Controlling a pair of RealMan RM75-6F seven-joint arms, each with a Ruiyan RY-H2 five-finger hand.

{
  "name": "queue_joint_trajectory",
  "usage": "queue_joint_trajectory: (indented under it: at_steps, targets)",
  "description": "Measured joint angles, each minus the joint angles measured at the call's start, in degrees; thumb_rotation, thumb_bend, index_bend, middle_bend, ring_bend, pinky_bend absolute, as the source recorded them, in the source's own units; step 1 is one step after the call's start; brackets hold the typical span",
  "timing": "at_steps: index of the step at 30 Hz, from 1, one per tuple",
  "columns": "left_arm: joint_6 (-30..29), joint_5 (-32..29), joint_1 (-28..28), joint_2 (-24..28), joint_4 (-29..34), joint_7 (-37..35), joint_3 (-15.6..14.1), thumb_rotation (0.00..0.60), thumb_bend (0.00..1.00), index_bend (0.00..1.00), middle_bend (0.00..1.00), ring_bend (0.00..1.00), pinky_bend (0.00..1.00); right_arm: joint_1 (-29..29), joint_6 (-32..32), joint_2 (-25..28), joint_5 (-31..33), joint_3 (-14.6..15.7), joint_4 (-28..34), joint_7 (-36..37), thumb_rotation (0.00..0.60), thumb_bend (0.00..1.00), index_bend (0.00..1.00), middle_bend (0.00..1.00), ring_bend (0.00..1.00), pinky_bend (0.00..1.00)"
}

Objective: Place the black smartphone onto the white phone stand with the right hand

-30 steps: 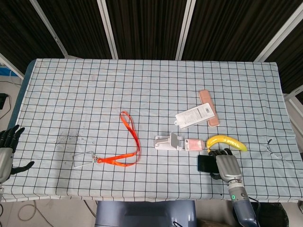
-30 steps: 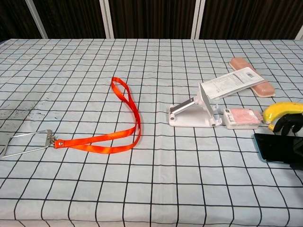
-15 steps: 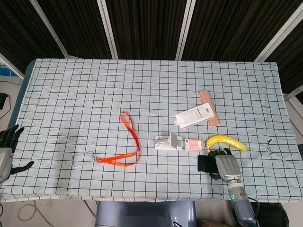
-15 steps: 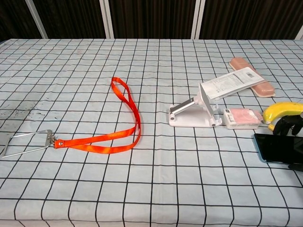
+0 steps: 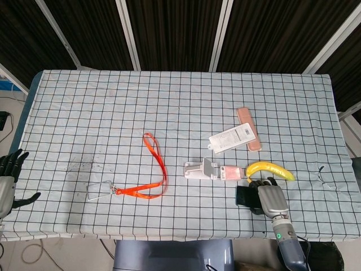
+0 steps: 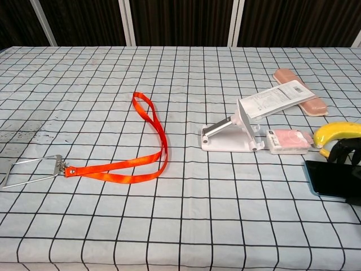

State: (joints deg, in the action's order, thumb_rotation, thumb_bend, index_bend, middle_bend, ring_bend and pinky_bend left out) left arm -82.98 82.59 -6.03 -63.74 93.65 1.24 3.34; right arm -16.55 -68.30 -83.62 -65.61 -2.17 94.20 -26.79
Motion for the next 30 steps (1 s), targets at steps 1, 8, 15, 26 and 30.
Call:
queue_joint_trajectory:
  at_steps: [1, 8, 15, 26, 30]
  targets:
    - [0.02, -0.05, 0.0, 0.01, 0.02, -0.01, 0.01, 0.6, 0.0, 0.0, 0.0, 0.0, 0.0, 0.01, -0.05, 0.07, -0.24, 0.01, 0.04, 0.27, 0.6, 0.44, 0.5, 0.51, 0.49, 0.17]
    - [0.02, -0.13, 0.01, 0.0, 0.06, 0.01, 0.03, 0.6, 0.0, 0.0, 0.0, 0.0, 0.0, 0.15, -1.07, 1.46, -3.57, -0.03, 1.21, 3.21, 0.6, 0.44, 0.5, 0.51, 0.49, 0.17]
    - [-0.01, -0.14, 0.01, -0.04, 0.08, 0.12, 0.03, 0.6, 0.0, 0.0, 0.0, 0.0, 0.0, 0.38, -2.61, 4.73, -7.58, -0.88, 4.43, 9.89, 0.6, 0.44, 0.5, 0.51, 0.49, 0.17]
    - [-1.0, 0.53, 0.1, -0.68, -0.49, -0.28, 0.24, 0.6, 0.0, 0.0, 0.0, 0.0, 0.0, -0.22, -2.79, 8.02, -11.17, -5.19, 7.82, 33.69, 0.6, 0.44, 0.5, 0.5, 0.47, 0.17]
    - [-0.97, 0.23, 0.09, -0.96, -0.57, 0.13, 0.34, 0.6, 0.0, 0.0, 0.0, 0.0, 0.0, -1.21, -1.83, 8.01, -12.8, -7.37, 7.31, 49.19, 0.6, 0.44, 0.5, 0.5, 0.47, 0.17]
